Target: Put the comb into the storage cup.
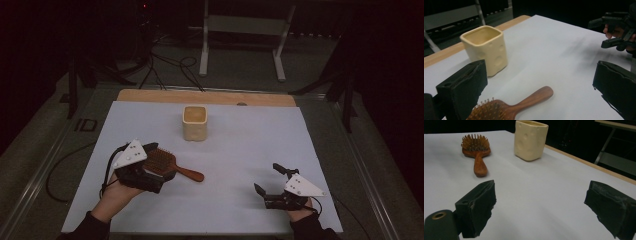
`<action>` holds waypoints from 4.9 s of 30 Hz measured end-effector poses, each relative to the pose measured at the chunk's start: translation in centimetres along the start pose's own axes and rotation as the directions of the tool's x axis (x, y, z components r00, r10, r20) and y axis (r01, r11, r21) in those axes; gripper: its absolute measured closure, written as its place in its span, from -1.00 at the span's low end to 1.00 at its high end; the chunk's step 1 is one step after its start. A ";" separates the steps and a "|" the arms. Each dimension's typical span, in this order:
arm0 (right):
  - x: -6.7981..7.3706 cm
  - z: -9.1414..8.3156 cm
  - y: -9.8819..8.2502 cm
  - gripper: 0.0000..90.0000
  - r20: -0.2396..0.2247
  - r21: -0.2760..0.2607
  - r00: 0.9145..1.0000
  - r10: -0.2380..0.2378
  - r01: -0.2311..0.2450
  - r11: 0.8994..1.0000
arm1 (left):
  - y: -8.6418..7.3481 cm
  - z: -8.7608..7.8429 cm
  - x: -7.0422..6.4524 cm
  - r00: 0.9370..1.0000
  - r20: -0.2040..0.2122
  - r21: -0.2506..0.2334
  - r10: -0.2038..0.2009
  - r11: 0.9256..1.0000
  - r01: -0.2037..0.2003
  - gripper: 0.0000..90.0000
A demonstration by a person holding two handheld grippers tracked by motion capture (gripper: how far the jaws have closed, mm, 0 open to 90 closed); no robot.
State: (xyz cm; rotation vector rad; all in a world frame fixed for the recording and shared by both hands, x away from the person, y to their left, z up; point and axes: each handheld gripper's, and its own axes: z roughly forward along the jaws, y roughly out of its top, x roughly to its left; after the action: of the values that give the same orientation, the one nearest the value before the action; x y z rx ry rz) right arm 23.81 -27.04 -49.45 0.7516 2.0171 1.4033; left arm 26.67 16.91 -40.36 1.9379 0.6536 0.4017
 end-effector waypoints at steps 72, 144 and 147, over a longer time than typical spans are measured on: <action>0.1 0.1 0.0 -0.80 -0.023 -0.004 1.000 -0.003 0.003 1.000 | -3.9 14.8 -0.3 0.994 -0.004 0.371 -0.111 0.923 0.104 1.00; 0.1 0.2 0.1 -0.80 -0.017 0.005 1.000 -0.004 0.004 1.000 | -9.0 3.7 -0.3 0.989 -0.097 0.520 -0.109 0.842 0.144 1.00; 0.2 0.2 0.1 -0.80 -0.018 0.005 1.000 -0.006 0.006 1.000 | -9.0 3.2 0.1 0.988 -0.113 0.521 -0.107 0.840 0.151 1.00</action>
State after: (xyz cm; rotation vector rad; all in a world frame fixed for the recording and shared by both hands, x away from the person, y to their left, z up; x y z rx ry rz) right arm 23.84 -26.79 -49.48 0.7377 2.0358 1.4066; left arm 26.07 17.83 -49.85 2.3875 1.0254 0.2254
